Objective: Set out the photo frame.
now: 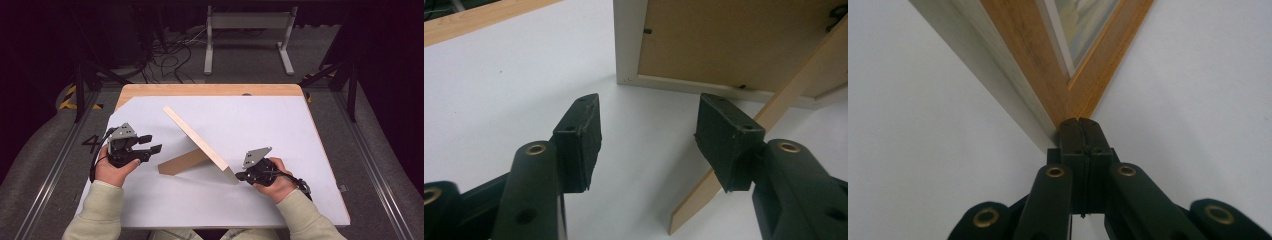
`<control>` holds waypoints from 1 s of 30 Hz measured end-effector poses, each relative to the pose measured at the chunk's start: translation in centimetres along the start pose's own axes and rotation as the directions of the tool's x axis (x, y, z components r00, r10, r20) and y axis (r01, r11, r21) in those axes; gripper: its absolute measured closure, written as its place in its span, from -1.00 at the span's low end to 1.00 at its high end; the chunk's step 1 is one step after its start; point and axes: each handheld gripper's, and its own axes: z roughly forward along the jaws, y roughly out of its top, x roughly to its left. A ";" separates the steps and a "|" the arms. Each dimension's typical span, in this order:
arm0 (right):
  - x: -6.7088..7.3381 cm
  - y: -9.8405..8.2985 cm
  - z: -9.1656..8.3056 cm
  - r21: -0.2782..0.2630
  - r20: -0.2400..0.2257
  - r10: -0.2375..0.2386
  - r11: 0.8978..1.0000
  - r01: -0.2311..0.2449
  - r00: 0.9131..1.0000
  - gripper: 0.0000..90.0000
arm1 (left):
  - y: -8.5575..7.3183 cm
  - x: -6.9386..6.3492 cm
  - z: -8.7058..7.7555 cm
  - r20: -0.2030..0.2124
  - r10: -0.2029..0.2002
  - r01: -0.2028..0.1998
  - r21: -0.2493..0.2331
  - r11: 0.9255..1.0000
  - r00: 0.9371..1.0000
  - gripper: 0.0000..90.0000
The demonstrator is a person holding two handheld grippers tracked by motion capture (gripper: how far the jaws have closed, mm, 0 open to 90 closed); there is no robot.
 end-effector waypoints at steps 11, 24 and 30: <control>2.2 1.3 1.0 0.001 -0.074 -0.065 0.998 0.065 0.995 1.00 | -0.2 0.1 -0.4 -0.005 -0.013 0.013 0.001 1.000 1.000 0.02; 4.2 2.3 2.2 -0.004 -0.137 -0.114 0.993 0.115 0.984 1.00 | -0.4 0.4 -0.5 -0.015 -0.020 0.020 -0.009 1.000 1.000 0.02; 4.6 2.6 2.5 -0.013 -0.159 -0.123 0.992 0.123 0.980 1.00 | -0.4 0.3 -0.5 -0.016 -0.022 0.022 -0.012 1.000 1.000 0.02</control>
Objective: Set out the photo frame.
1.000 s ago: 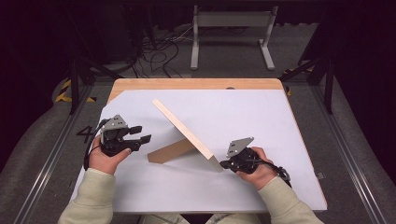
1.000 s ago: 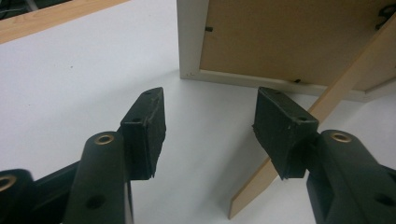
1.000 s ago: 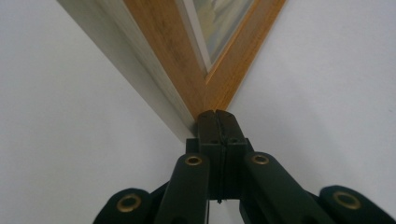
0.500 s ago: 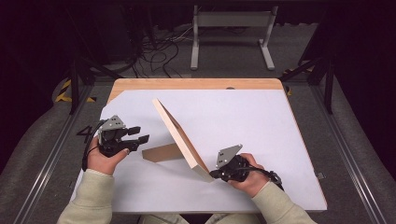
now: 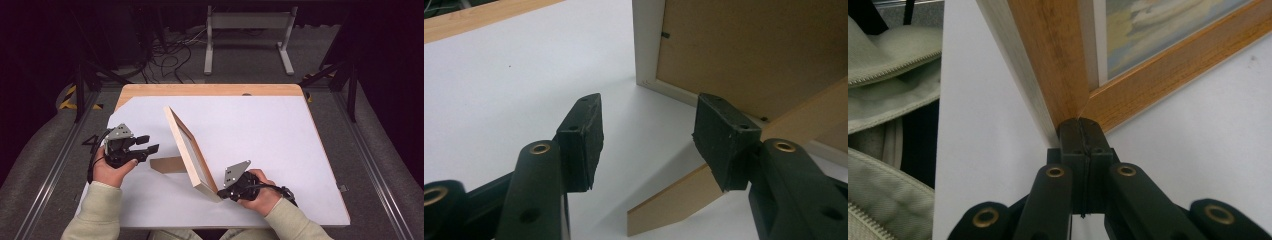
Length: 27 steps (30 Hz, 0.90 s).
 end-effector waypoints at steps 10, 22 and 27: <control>0.7 0.6 1.3 -0.016 -0.027 -0.023 1.000 0.023 0.999 1.00 | 0.0 0.0 -0.1 -0.002 -0.006 0.006 -0.001 1.000 1.000 0.02; 1.1 1.6 2.4 -0.041 -0.054 -0.037 0.999 0.034 0.998 1.00 | -0.6 0.0 -0.8 -0.025 -0.010 0.010 0.000 1.000 1.000 0.00; 1.3 2.3 3.0 -0.042 -0.072 -0.057 0.998 0.054 0.996 1.00 | -1.4 0.1 -1.7 -0.042 -0.035 0.035 0.000 0.999 0.998 -0.01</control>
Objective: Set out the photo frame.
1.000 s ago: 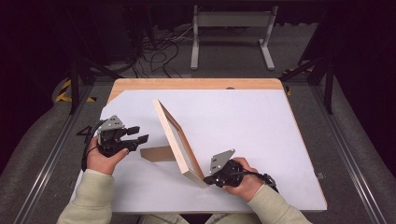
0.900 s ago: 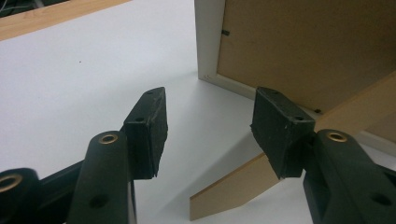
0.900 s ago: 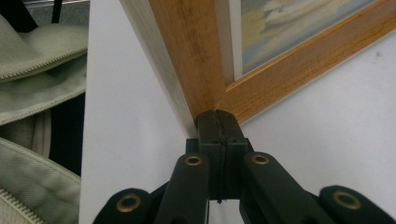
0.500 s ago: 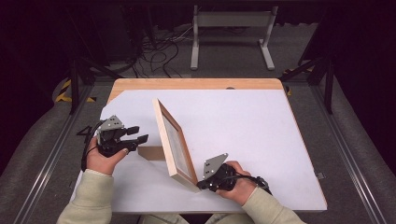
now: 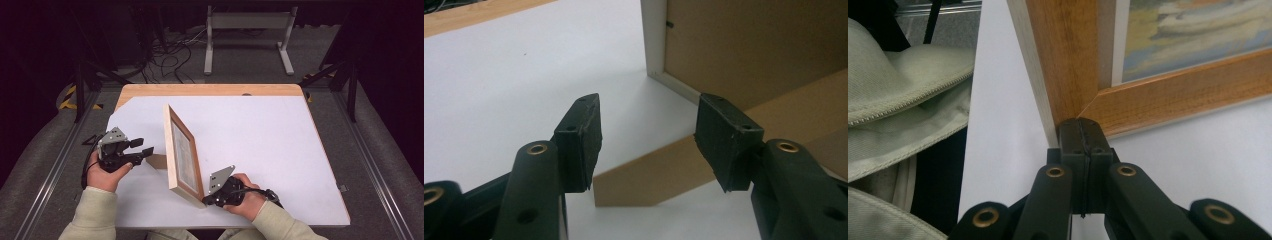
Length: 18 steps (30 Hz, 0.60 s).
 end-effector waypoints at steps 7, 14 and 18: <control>-0.1 1.1 1.1 -0.014 -0.032 -0.030 0.999 0.030 0.999 1.00 | -1.3 0.3 -1.5 -0.034 -0.022 0.022 -0.001 1.000 0.999 -0.02; -0.2 1.8 1.9 -0.017 -0.047 -0.047 0.999 0.047 0.998 1.00 | -2.1 0.5 -2.6 -0.054 -0.049 0.049 -0.004 0.999 0.997 -0.02; -0.3 2.2 2.4 -0.025 -0.042 -0.046 0.999 0.045 0.998 1.00 | -2.4 0.6 -2.9 -0.066 -0.057 0.057 -0.004 0.998 0.996 -0.03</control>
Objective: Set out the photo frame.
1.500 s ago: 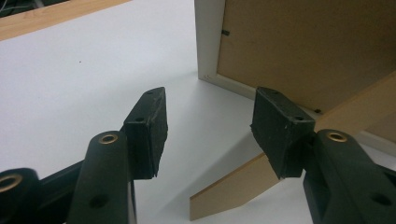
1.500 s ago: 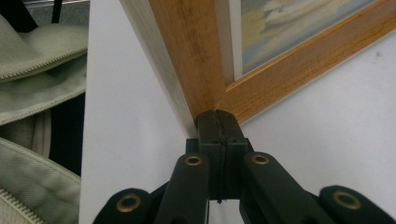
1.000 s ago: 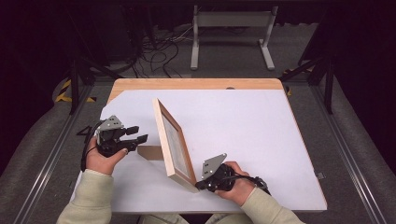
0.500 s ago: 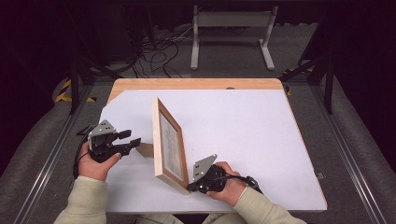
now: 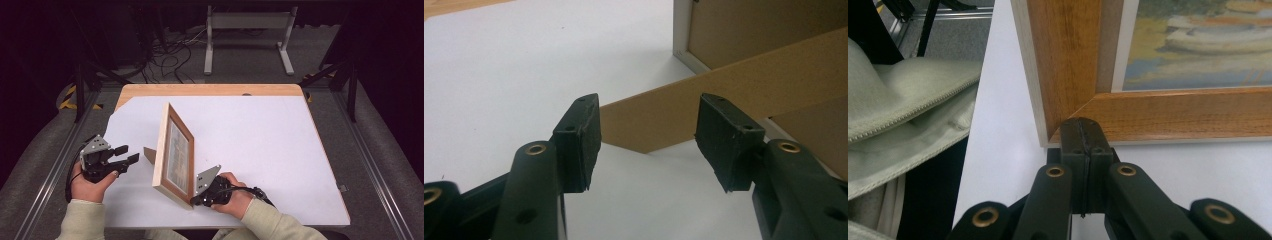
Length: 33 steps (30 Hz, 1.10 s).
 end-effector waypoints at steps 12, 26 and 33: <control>-0.3 0.9 1.0 -0.005 -0.010 -0.021 1.000 0.021 1.000 1.00 | -1.1 0.0 -1.0 -0.020 -0.027 0.027 0.001 1.000 0.999 -0.03; -0.1 2.0 2.8 -0.024 0.018 -0.045 0.999 0.045 0.999 1.00 | -1.4 0.0 -1.3 -0.022 -0.031 0.031 0.001 1.000 0.999 -0.03; 0.0 2.3 3.2 -0.032 0.037 -0.040 0.999 0.041 0.999 1.00 | -1.4 0.0 -1.9 -0.020 -0.056 0.055 -0.012 0.998 0.998 -0.02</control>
